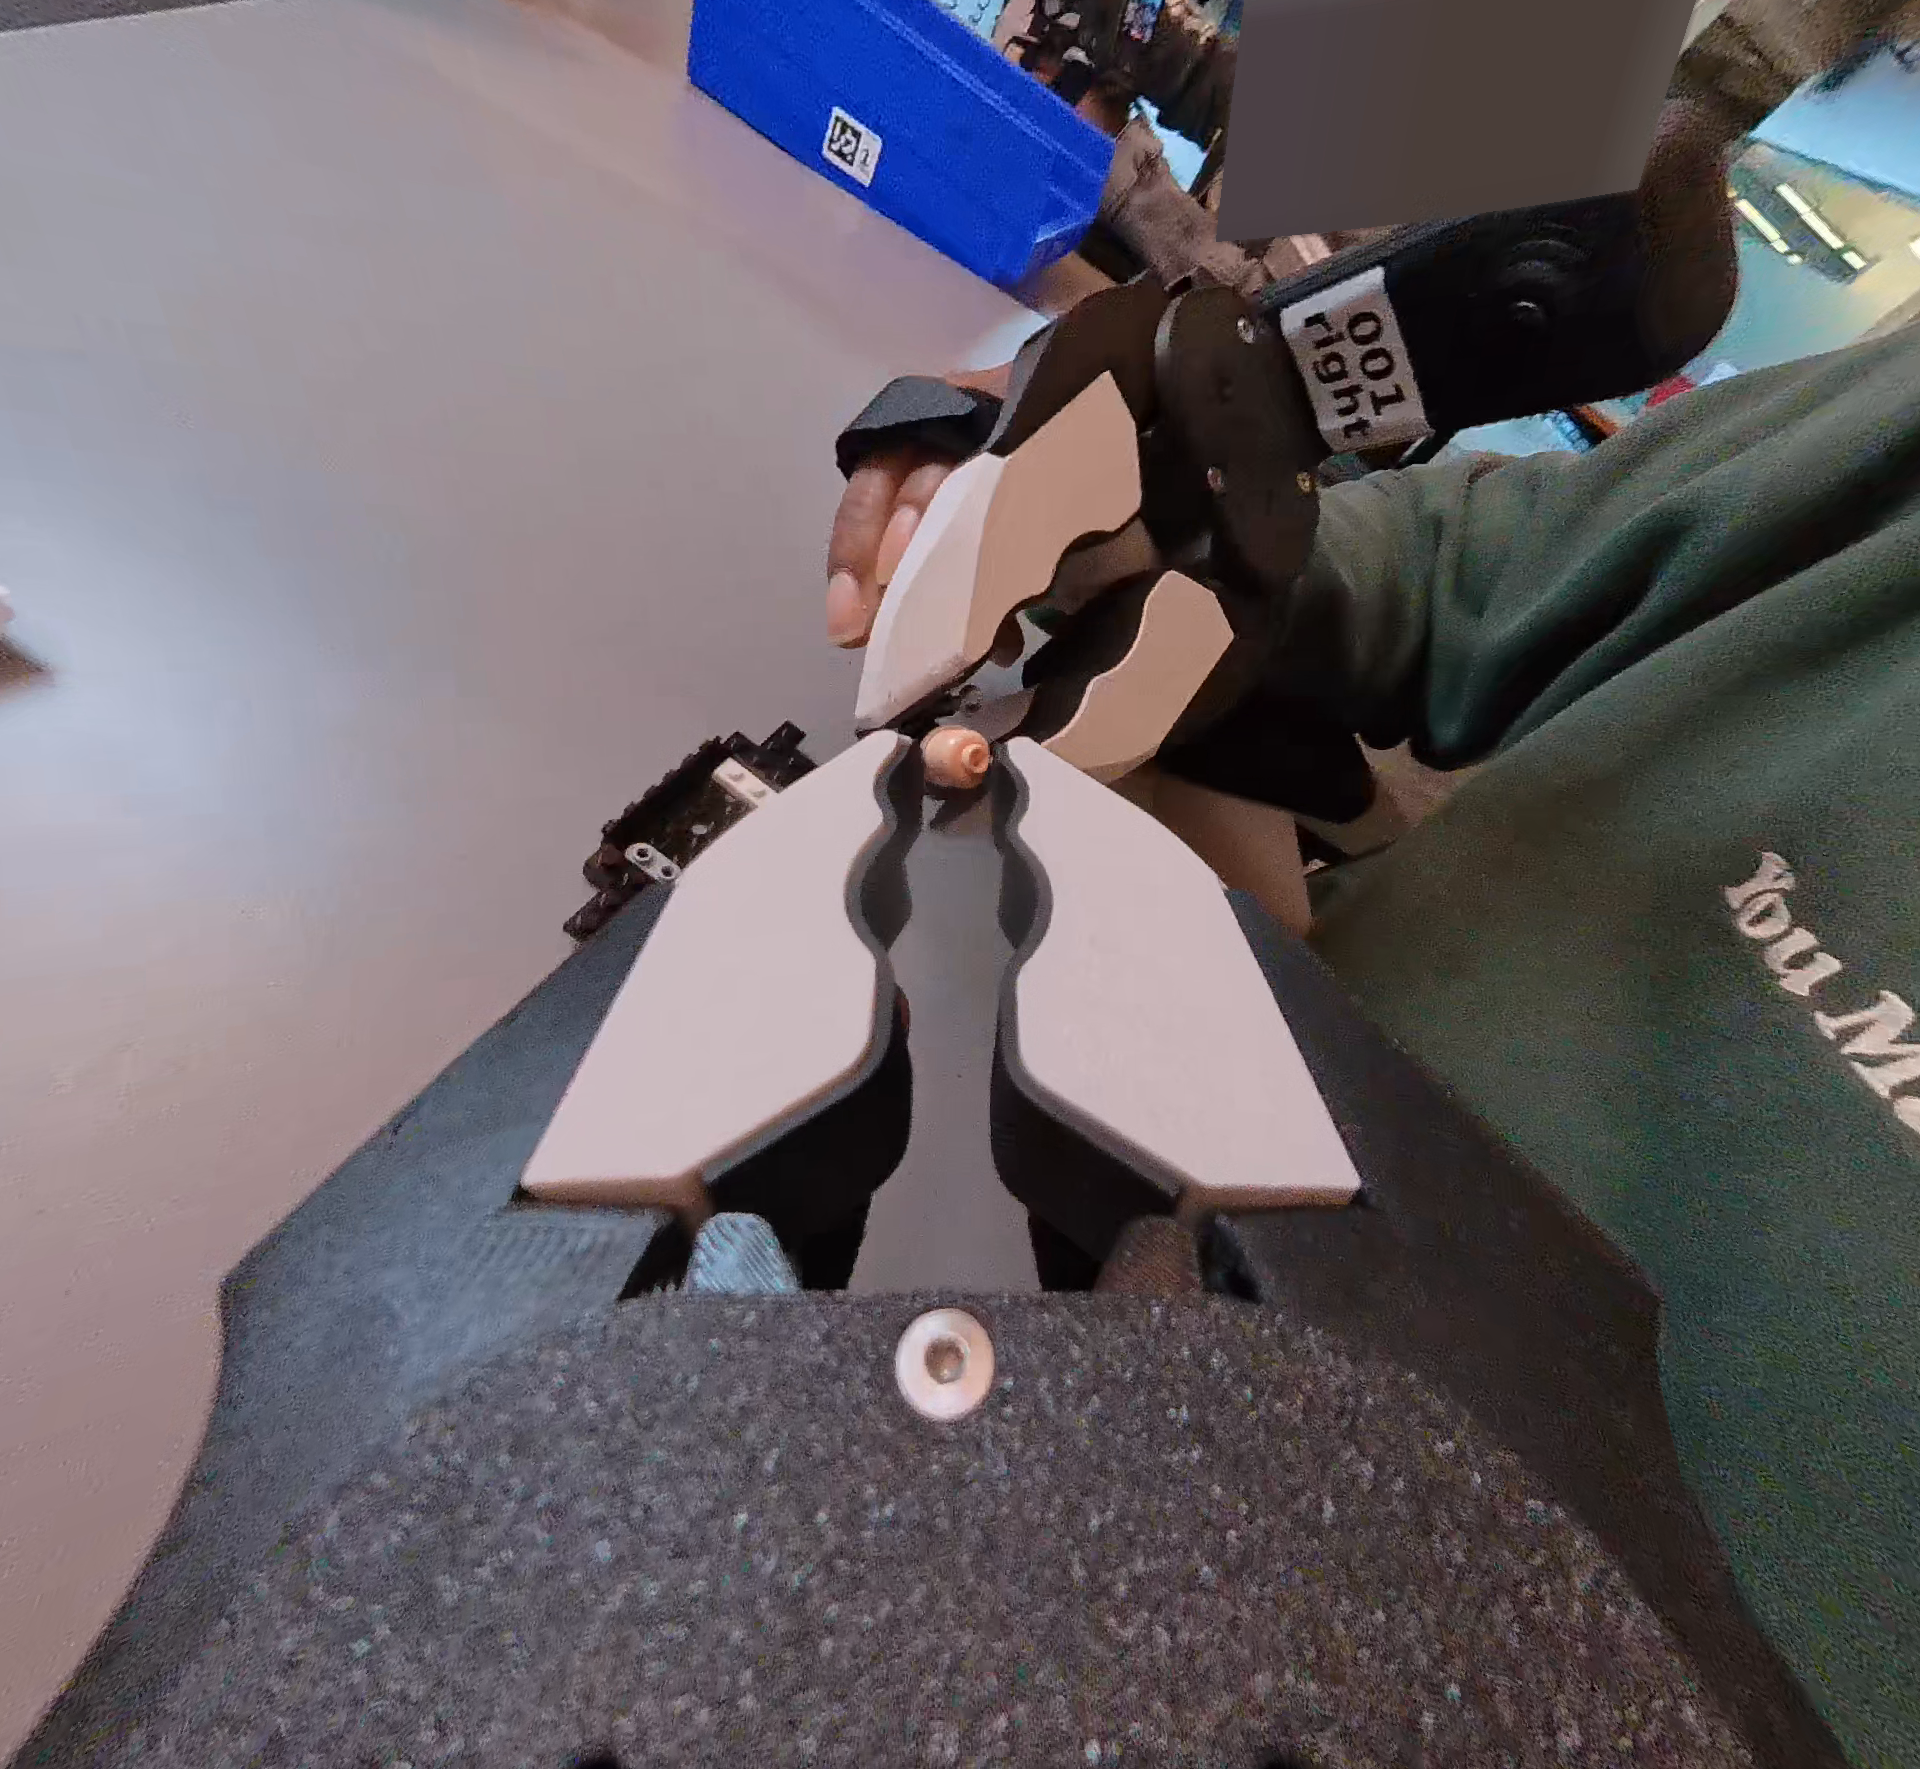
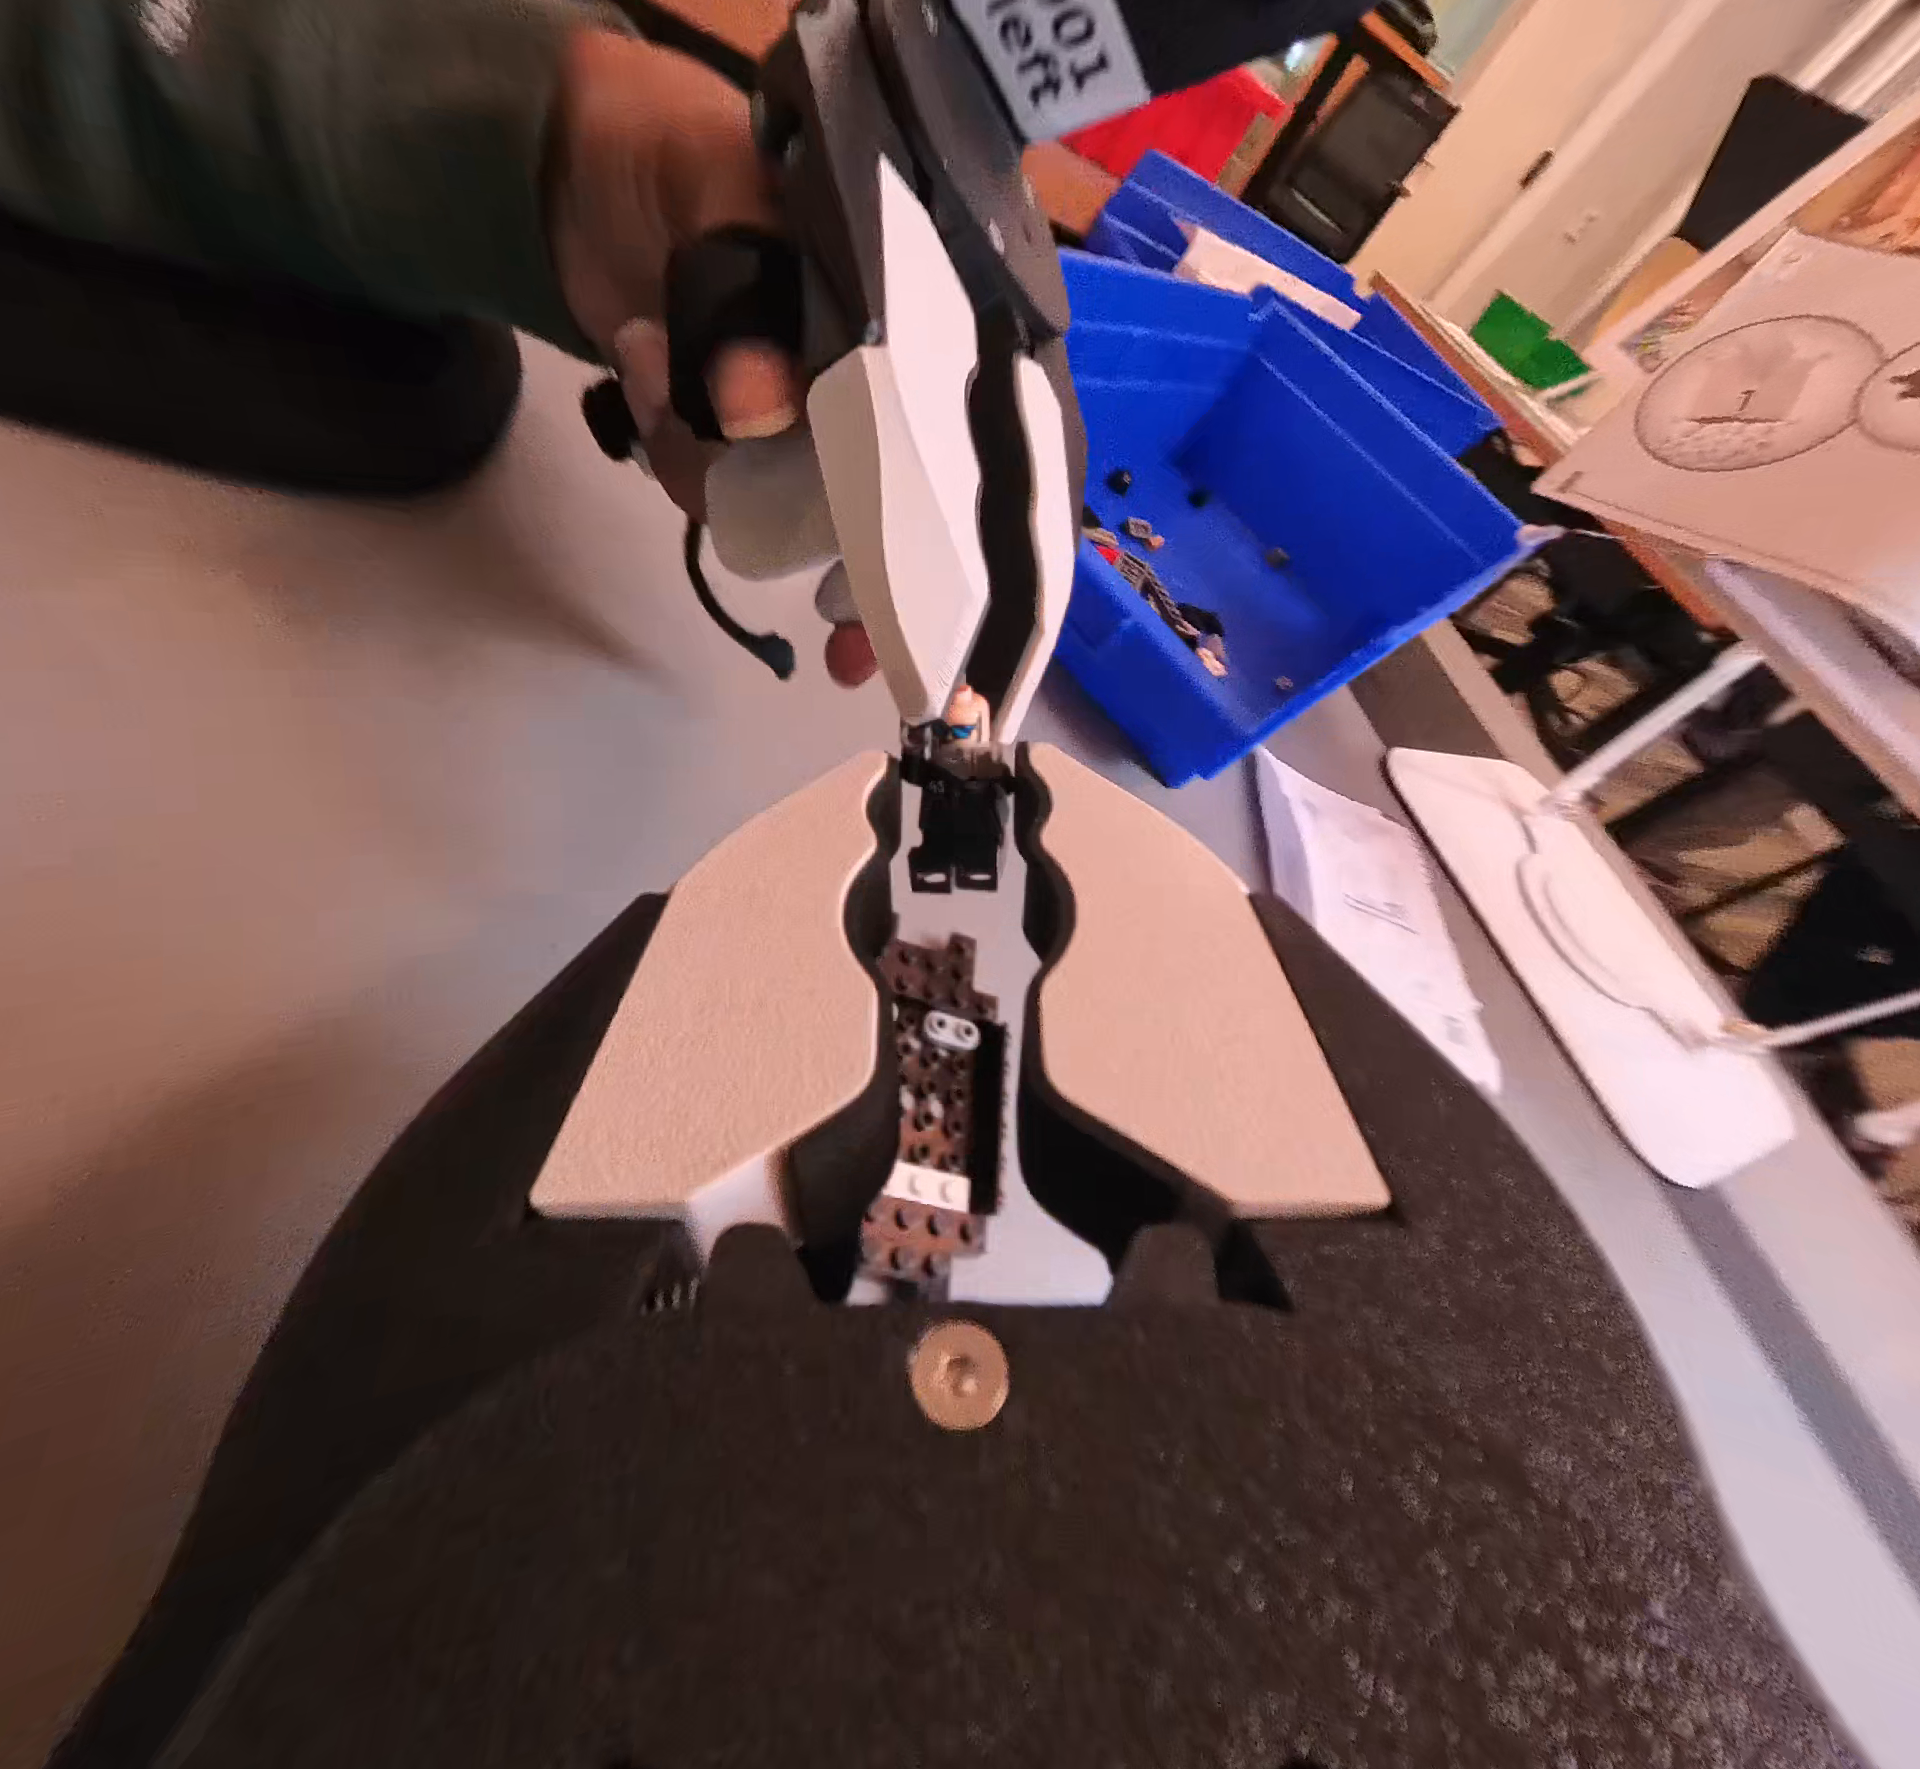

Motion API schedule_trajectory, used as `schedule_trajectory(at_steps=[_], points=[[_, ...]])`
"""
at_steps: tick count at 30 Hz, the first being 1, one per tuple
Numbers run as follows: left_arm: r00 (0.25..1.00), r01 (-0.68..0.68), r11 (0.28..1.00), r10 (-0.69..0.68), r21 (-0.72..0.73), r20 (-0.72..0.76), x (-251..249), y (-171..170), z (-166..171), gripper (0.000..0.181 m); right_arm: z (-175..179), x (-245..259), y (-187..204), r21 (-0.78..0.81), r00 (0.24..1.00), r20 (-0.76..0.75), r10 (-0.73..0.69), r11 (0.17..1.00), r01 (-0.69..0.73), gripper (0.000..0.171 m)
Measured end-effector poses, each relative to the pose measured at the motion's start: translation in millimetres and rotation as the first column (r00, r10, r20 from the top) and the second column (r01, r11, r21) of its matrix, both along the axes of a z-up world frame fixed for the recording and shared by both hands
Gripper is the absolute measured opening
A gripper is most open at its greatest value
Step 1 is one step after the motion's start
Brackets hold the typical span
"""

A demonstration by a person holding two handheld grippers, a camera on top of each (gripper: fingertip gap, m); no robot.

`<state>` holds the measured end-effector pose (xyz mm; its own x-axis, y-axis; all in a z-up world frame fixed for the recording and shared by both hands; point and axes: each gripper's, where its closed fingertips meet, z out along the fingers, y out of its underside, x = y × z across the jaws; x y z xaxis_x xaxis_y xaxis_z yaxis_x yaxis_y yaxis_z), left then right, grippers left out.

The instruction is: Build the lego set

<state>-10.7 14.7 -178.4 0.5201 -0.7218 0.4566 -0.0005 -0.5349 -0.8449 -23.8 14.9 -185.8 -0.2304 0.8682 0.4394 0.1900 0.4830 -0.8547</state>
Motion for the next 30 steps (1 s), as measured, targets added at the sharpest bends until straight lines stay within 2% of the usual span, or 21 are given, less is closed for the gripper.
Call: schedule_trajectory(at_steps=[3,7,10,14,20,25,28,30], points=[[0.996,0.032,0.999,-0.029,-0.029,0.089,-1,-1,3,0.013,1,3,0,-0.068,0.999,-0.012,0.029,0.997,-0.03,0.02],[0.982,0.08,0.996,-0.073,-0.038,0.172,4,-5,11,0.013,2,1,-2,0.019,0.999,-0.031,0.009,1.0,-0.009,0.023],[0.976,0.078,0.996,-0.068,-0.043,0.207,5,-4,13,0.012,6,2,4,0.047,0.999,-0.03,-0.044,0.998,0.045,0.019],[0.997,-0.011,1.0,0.011,0.002,0.078,-1,6,3,0.01,-4,1,17,0.169,0.987,0.04,-0.155,0.975,0.146,0.018],[0.998,-0.065,0.998,0.065,-0.021,0.002,3,12,-9,0.017,-11,-5,20,0.325,0.963,0.078,-0.257,0.92,0.219,0.019],[0.994,-0.062,0.998,0.065,0.033,-0.084,3,11,-11,0.013,-10,-4,17,0.274,0.971,0.08,-0.224,0.942,0.195,0.019],[0.998,-0.029,0.999,0.03,0.015,-0.057,4,6,-10,0.012,-8,-4,11,0.285,0.985,0.039,-0.165,0.947,0.147,0.02],[1.0,0.005,1.0,-0.005,-0.006,0.007,7,3,-6,0.011,-3,-1,6,0.226,0.994,0.001,-0.106,0.969,0.103,0.02]])
